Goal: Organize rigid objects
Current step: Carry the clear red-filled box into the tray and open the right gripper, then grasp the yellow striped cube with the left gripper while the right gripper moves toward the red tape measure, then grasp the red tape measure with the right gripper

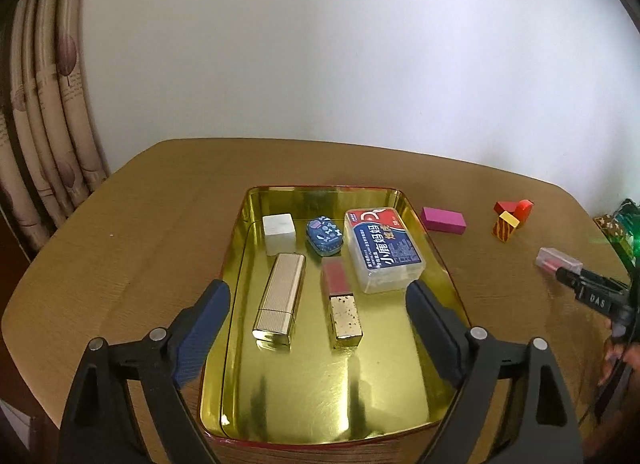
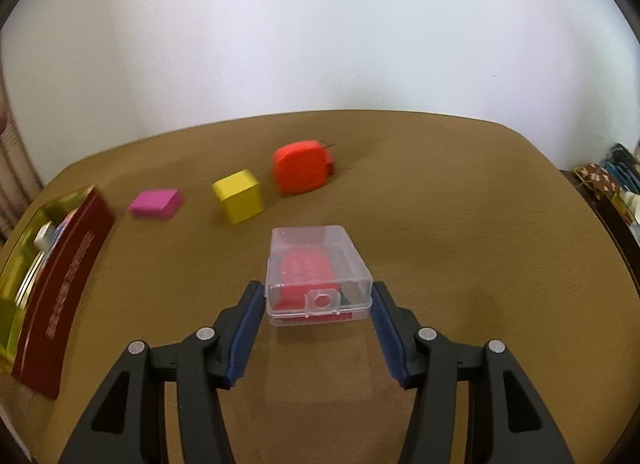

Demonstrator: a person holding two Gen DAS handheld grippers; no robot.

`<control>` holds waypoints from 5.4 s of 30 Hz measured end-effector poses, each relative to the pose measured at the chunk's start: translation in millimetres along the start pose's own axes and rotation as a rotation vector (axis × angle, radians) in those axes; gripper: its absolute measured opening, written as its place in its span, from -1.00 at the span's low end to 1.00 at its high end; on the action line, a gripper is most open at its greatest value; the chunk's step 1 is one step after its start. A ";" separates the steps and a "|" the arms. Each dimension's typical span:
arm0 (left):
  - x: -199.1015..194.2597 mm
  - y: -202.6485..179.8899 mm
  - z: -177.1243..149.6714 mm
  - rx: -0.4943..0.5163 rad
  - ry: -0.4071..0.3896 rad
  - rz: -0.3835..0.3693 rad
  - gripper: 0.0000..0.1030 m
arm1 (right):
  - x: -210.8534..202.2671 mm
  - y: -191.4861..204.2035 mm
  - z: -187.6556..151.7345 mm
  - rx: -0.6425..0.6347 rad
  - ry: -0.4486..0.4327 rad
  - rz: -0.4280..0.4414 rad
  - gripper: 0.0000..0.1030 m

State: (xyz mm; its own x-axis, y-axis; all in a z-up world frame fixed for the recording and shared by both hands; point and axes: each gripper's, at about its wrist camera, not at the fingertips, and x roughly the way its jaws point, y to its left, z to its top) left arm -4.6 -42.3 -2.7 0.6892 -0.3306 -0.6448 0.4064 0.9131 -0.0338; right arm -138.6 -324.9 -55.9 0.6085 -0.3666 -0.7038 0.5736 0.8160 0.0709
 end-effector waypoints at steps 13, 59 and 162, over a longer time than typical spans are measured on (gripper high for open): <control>-5.1 19.3 3.5 -0.034 -0.013 0.054 0.69 | -56.1 62.5 8.4 -0.065 -0.003 0.132 -0.01; -8.1 61.4 13.9 -0.165 -0.028 0.132 0.70 | -50.6 195.0 51.1 -0.112 0.047 0.334 0.17; 149.2 -210.8 17.6 0.218 0.145 -0.176 -0.28 | -8.4 -54.2 -10.0 0.280 0.040 0.018 0.18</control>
State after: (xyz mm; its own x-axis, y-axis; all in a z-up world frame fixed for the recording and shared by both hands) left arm 23.1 -288.3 -78.4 0.5105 -0.4269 -0.7464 0.6417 0.7670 0.0002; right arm -180.3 -361.6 -60.9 0.6012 -0.3302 -0.7277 0.6954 0.6648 0.2728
